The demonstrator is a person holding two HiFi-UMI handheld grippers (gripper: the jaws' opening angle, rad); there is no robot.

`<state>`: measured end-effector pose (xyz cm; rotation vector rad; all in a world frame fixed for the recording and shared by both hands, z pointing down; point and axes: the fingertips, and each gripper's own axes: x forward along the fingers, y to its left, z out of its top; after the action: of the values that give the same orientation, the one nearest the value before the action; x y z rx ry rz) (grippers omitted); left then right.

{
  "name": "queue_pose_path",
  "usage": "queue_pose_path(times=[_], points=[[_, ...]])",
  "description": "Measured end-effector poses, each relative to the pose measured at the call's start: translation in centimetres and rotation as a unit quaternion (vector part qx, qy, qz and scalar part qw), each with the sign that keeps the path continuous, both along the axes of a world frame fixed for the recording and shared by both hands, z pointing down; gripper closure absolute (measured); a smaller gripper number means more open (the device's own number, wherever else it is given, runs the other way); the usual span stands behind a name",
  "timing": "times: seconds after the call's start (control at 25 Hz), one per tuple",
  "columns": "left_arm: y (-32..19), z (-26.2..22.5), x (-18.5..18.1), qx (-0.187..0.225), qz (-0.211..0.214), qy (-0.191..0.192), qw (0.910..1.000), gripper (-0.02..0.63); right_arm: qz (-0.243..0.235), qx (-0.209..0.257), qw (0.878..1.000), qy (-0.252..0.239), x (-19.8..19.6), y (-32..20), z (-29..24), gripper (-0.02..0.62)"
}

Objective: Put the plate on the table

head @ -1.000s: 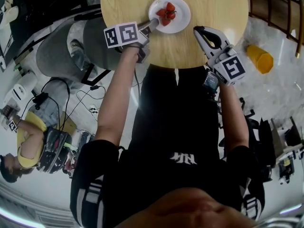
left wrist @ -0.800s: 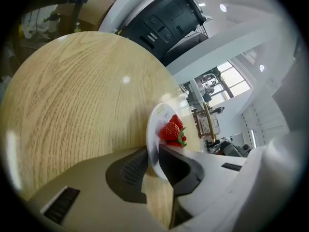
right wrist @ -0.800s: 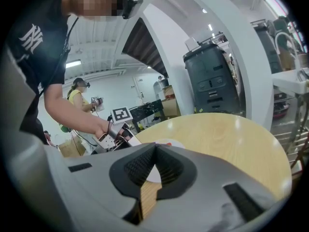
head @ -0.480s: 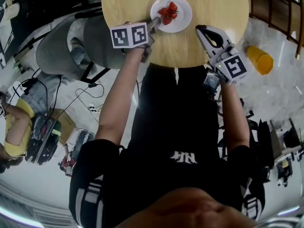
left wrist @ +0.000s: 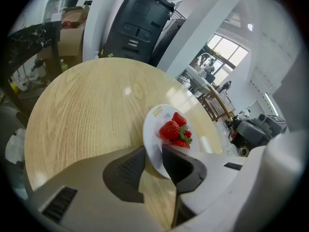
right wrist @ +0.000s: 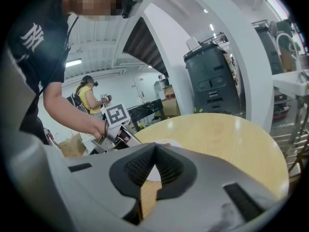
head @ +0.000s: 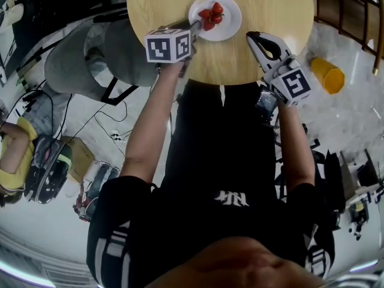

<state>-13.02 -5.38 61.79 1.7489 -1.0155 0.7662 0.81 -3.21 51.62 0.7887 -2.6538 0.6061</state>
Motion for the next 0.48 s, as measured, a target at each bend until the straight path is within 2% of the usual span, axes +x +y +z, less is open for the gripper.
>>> queue_pose_path(times=[0.48], points=[[0.26,-0.02,0.06,0.039,0.042,-0.062,0.9964,0.466,0.005,0.003,1.000,-0.007,-0.03,-0.07,-0.17,0.598]])
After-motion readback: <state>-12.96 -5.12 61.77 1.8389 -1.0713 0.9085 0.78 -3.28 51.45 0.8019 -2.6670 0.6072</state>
